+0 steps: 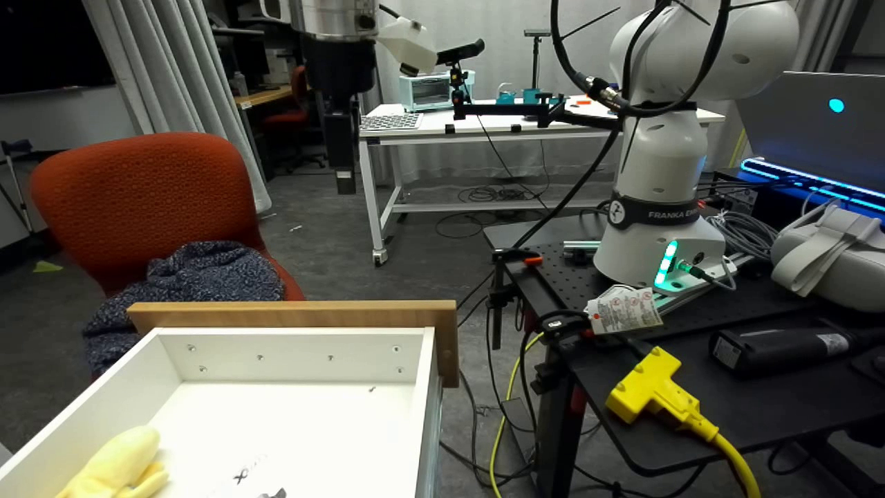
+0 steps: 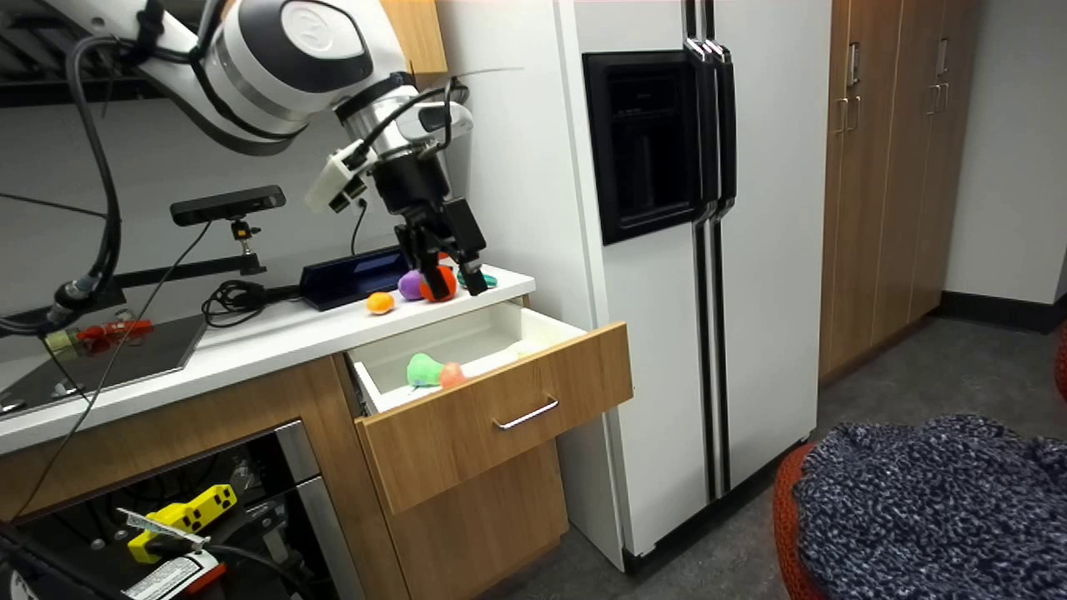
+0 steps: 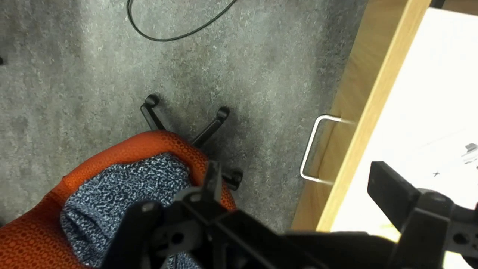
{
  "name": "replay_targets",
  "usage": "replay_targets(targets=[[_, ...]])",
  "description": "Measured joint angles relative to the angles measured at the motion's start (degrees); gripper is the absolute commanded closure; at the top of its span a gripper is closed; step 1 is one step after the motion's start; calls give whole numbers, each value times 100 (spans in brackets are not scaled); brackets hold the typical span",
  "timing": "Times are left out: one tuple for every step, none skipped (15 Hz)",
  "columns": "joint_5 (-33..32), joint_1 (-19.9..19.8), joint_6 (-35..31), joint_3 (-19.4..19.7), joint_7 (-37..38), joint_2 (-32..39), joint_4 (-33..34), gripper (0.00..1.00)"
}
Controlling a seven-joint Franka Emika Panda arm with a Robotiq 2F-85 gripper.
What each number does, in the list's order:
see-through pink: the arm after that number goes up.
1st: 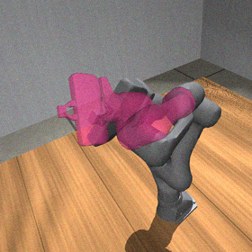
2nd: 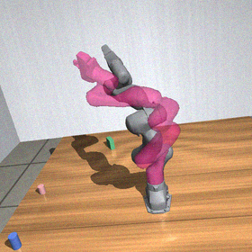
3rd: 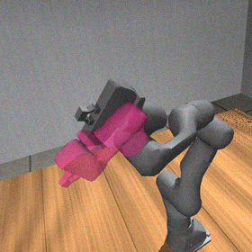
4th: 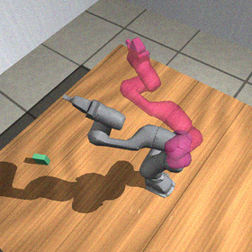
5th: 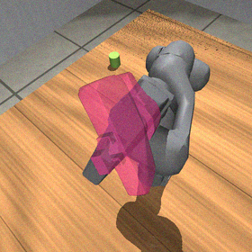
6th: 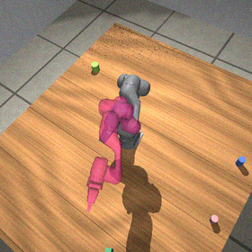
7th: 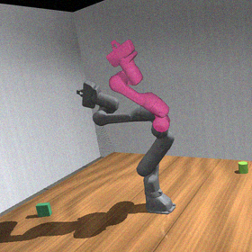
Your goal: Close the open drawer on the right
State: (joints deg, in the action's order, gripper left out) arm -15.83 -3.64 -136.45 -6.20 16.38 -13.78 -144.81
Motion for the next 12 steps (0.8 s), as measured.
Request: replay_targets(targets=[[-186,-74,-204,3,178,195,58,0],[-365,-138,-385,10,349,396,129,0],[-543,-186,-540,26,517,603,219,0],[-679,-201,-660,62,660,811,321,0],[-780,-201,-734,101,773,1006,434,0],[-855,-198,-793,138,862,1196,553,0],[-893,-187,-836,176,915,1386,680,0],[-913,-165,-864,219,944,1553,801,0],[-923,-132,-882,270,956,1722,927,0],[-924,-96,-897,321,956,1874,1043,0],[-924,-54,-916,376,956,2021,1155,0],[-924,-7,-945,438,956,2162,1261,0]])
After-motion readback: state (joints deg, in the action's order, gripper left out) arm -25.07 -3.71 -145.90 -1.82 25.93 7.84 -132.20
